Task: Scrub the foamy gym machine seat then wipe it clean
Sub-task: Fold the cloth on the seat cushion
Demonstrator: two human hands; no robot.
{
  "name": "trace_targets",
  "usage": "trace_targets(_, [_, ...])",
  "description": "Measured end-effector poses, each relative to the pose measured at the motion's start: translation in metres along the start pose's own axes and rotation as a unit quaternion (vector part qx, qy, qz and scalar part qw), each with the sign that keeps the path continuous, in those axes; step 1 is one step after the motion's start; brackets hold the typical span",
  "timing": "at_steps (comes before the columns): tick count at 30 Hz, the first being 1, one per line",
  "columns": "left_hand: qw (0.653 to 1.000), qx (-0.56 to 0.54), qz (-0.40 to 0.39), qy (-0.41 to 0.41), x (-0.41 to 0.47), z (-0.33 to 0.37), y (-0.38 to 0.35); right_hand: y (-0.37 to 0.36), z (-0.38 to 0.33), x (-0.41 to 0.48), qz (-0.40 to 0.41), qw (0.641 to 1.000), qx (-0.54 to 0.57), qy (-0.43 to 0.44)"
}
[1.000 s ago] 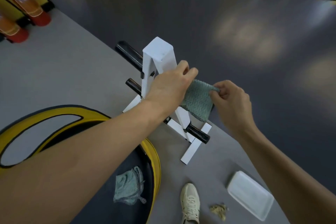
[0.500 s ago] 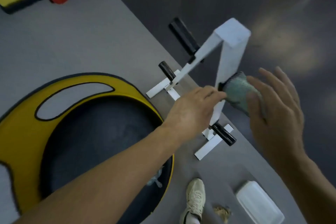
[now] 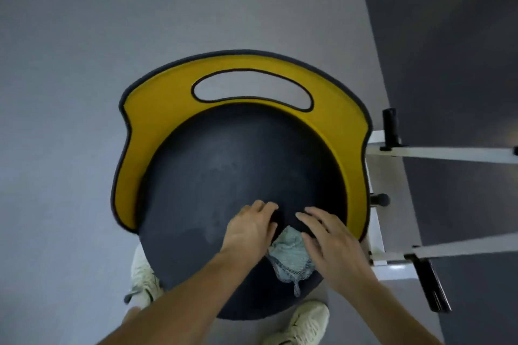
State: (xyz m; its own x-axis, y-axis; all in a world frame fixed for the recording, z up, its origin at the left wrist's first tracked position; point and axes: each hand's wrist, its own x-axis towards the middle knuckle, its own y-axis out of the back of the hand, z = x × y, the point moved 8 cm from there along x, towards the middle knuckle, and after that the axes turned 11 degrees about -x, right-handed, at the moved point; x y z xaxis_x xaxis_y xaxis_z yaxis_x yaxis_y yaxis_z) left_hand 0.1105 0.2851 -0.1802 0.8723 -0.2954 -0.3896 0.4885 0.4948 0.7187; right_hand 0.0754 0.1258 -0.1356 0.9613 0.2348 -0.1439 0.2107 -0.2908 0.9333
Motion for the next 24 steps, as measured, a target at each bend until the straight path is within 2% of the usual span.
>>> trace_targets(3, [0.996, -0.018, -0.063, 0.067, -0.006, -0.021, -0.034, -0.055, 0.01, 0.005, -0.117, 0.993, -0.025, -0.001])
trace_targets(6, [0.99, -0.032, -0.087, 0.102, -0.008, -0.028, -0.061, -0.088, 0.022, 0.007, -0.189, 0.981, -0.042, -0.025])
trace_targets(12, [0.991, -0.05, -0.063, 0.103, 0.002, -0.031, -0.072, -0.108, 0.018, 0.036, -0.197, 0.98, -0.008, -0.04])
trace_targets(18, [0.977, -0.165, 0.012, 0.131, 0.014, -0.069, -0.022, -0.097, 0.006, 0.073, -0.113, 0.985, 0.076, -0.107])
trace_targets(21, [0.976, -0.161, 0.014, 0.147, 0.017, -0.087, -0.006, -0.084, -0.016, 0.079, -0.049, 0.997, -0.005, -0.052])
trace_targets(22, [0.976, -0.158, 0.013, 0.15, 0.018, -0.092, -0.003, -0.086, -0.026, 0.077, -0.057, 0.998, -0.019, -0.022])
trace_targets(24, [0.973, -0.166, 0.004, 0.161, 0.018, -0.1, -0.001, -0.102, -0.044, 0.068, -0.124, 0.992, -0.01, 0.024])
